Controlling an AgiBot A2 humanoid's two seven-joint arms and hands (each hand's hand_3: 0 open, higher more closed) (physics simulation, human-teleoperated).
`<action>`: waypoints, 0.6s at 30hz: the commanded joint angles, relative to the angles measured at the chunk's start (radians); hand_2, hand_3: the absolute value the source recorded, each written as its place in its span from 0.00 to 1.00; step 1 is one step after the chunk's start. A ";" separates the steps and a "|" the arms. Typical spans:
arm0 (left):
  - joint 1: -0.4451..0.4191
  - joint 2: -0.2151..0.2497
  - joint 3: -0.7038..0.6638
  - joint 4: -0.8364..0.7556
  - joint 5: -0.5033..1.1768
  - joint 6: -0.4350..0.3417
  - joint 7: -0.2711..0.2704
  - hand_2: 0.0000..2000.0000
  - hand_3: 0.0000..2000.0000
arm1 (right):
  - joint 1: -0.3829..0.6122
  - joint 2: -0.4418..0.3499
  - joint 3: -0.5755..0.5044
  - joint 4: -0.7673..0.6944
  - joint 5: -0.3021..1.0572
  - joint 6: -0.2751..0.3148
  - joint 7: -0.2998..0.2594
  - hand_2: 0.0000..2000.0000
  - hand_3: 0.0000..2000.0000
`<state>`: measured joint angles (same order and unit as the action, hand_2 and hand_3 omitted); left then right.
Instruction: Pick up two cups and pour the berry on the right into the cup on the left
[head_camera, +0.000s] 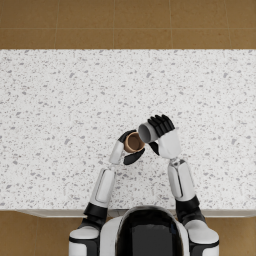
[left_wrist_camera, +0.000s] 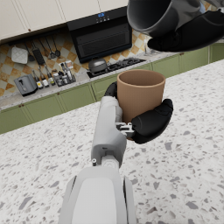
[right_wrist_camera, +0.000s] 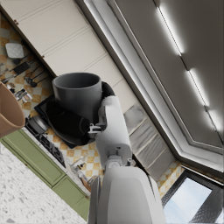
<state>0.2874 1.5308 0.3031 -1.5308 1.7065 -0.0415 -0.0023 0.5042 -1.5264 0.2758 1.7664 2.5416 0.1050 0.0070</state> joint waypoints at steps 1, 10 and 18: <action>0.020 0.009 -0.011 -0.004 0.000 0.000 0.000 1.00 0.64 | 0.013 -0.008 0.006 0.020 0.032 0.000 0.000 1.00 0.64; 0.005 0.009 -0.002 0.003 0.000 -0.003 0.000 1.00 0.64 | 0.001 -0.012 0.027 0.026 0.321 0.001 0.002 1.00 0.64; 0.014 0.018 0.016 -0.001 0.000 -0.002 0.000 1.00 0.64 | -0.022 -0.011 0.067 0.056 0.578 0.003 0.004 1.00 0.64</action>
<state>0.2906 1.5449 0.3150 -1.5191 1.7064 -0.0435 -0.0022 0.4674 -1.5294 0.3342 1.8071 3.1518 0.1077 0.0105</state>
